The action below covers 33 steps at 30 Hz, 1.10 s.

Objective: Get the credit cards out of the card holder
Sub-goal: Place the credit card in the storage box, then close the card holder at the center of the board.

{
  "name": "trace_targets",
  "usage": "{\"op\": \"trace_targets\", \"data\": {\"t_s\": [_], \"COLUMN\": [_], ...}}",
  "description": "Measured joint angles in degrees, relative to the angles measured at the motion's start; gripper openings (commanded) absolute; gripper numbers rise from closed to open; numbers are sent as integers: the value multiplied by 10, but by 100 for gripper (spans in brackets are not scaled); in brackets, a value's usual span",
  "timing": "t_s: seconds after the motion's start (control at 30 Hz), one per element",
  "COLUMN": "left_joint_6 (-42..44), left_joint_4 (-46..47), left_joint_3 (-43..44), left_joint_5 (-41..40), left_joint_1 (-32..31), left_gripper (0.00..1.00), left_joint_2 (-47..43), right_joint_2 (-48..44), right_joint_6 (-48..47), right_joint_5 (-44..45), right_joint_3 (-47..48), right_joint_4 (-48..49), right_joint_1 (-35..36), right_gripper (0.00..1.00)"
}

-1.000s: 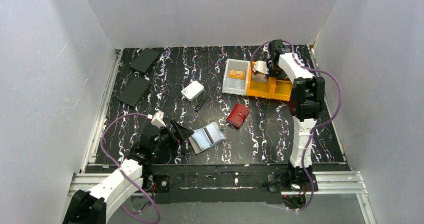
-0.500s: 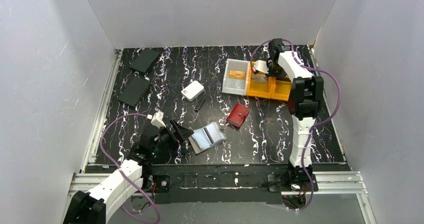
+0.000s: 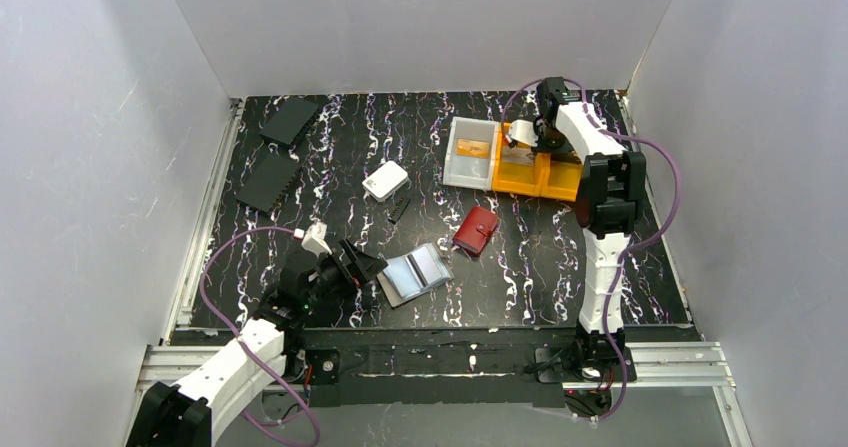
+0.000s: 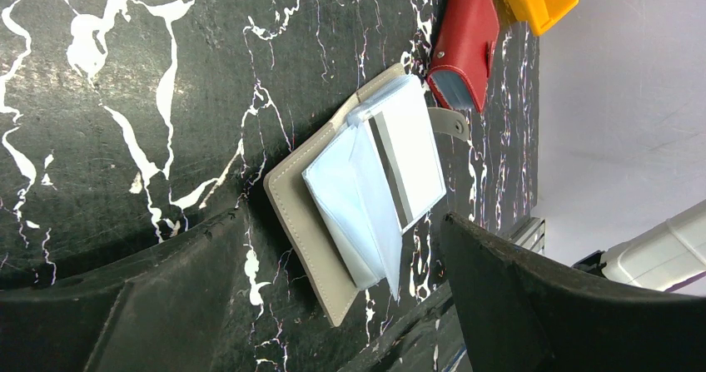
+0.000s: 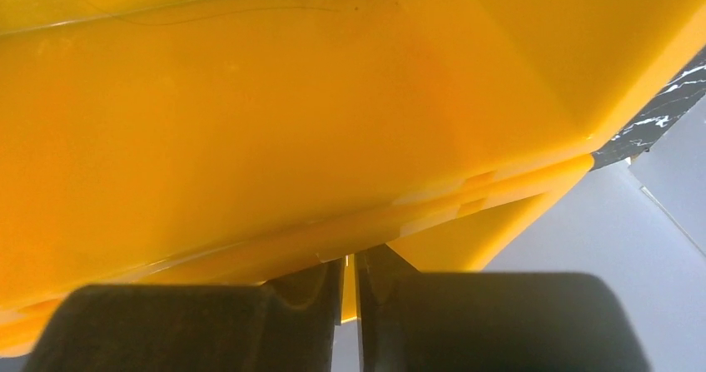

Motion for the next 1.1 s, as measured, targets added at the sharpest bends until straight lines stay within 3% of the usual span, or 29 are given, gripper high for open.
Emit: {"op": "trace_targets", "data": {"t_s": [0.4,0.8,0.87,1.1], "left_joint_6": [-6,-6,-6,-24], "left_joint_4": [-5,-5,-6,-6], "left_joint_3": [0,0,2,4], "left_joint_5": [0,0,0,0], "left_joint_1": [0,0,0,0], "left_gripper": [86,87,98,98], "left_joint_2": [-3,-9,-12,-30], "right_joint_2": [5,-4,-17,-132], "right_joint_6": [21,38,47,95], "right_joint_5": [35,52,47,12], "right_joint_3": [-6,-15,-15,-59], "right_joint_4": [81,138,137,136], "right_joint_1": [0,0,0,0], "right_gripper": [32,37,38,44]}}
